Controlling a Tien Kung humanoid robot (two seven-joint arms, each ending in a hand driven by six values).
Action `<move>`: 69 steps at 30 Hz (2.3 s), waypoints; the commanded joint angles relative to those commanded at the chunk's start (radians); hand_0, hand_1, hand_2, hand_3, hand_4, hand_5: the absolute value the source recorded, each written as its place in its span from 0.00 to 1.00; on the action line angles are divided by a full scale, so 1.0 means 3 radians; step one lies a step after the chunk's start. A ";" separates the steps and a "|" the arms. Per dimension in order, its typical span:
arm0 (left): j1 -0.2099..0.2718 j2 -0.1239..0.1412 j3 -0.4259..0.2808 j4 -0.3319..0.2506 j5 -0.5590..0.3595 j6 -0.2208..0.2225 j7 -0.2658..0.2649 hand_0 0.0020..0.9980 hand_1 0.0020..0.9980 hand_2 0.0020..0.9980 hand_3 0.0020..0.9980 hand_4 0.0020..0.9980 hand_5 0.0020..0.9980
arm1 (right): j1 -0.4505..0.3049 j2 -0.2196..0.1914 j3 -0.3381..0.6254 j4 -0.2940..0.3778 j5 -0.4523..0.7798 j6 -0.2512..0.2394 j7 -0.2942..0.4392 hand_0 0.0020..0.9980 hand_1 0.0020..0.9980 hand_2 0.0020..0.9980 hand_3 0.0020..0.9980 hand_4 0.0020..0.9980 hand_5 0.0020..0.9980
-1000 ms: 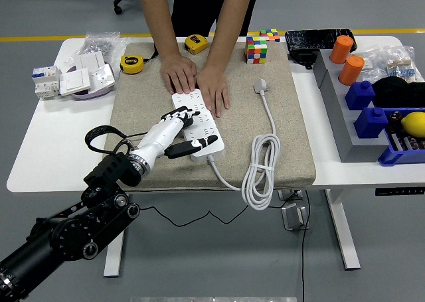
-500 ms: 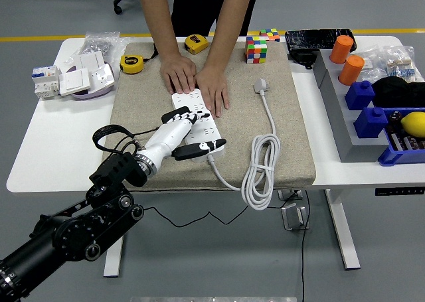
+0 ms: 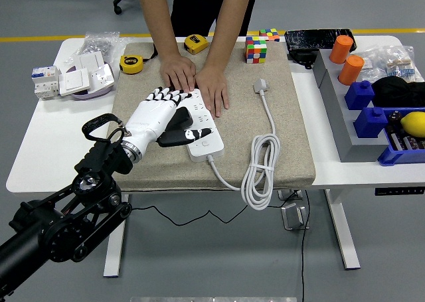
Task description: Pick up the plug,place it near the board,insert it into the board,press the button
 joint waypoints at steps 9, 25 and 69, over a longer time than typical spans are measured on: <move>-0.0028 0.0019 0.0151 0.0122 -0.0040 -0.0092 0.0031 1.00 1.00 0.98 0.90 1.00 1.00 | 0.0007 -0.0001 -0.0003 0.0000 0.0004 0.0002 0.0003 0.97 0.91 0.86 0.86 1.00 0.92; -0.0178 -0.0057 0.0341 0.0299 -0.0101 -0.0119 -0.0009 1.00 1.00 0.98 0.91 1.00 1.00 | 0.0023 -0.0003 -0.0003 0.0000 0.0007 0.0001 0.0001 0.97 0.91 0.86 0.86 1.00 0.92; -0.0026 -0.0066 0.0369 -0.1133 -0.0404 -0.1053 0.0571 0.14 0.06 0.18 0.92 0.53 0.16 | 0.0020 -0.0016 0.0004 0.0000 -0.0022 0.0003 -0.0003 0.97 0.91 0.86 0.86 1.00 0.92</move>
